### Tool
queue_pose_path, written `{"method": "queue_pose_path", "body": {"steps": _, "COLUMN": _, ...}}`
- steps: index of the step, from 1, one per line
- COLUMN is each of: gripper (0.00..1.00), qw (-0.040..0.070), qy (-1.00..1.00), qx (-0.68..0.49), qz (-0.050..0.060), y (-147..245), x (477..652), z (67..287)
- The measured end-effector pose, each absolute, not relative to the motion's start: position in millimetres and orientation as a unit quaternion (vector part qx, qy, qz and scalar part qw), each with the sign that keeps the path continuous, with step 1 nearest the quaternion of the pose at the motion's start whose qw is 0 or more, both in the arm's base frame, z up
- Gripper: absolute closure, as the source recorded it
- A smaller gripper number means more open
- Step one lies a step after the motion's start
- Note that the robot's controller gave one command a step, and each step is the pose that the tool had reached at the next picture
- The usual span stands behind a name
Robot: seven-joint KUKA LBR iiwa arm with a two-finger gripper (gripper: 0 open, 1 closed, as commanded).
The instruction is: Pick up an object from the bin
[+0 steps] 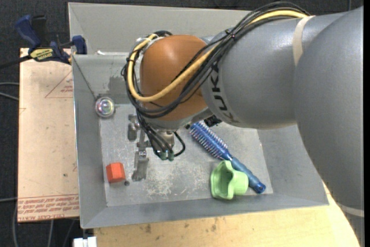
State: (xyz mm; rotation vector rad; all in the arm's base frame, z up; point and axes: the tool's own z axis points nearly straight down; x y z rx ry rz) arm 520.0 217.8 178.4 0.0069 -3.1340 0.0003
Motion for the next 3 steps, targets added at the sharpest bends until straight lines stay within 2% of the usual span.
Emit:
{"method": "queue_pose_path", "body": {"steps": 1, "gripper": 0.0, "qw": 0.002, "qy": -1.0, "qx": -0.01, "qz": 0.0, "y": 251, "x": 492.1, "z": 66}}
{"method": "queue_pose_path", "body": {"steps": 2, "gripper": 0.0, "qw": 0.0, "qy": -0.994, "qx": -0.107, "qz": 0.001, "y": 133, "x": 506.0, "z": 100}}
{"method": "queue_pose_path", "body": {"steps": 3, "gripper": 0.0, "qw": -0.002, "qy": -0.999, "qx": -0.05, "qz": -0.003, "y": 228, "x": 517.0, "z": 100}}
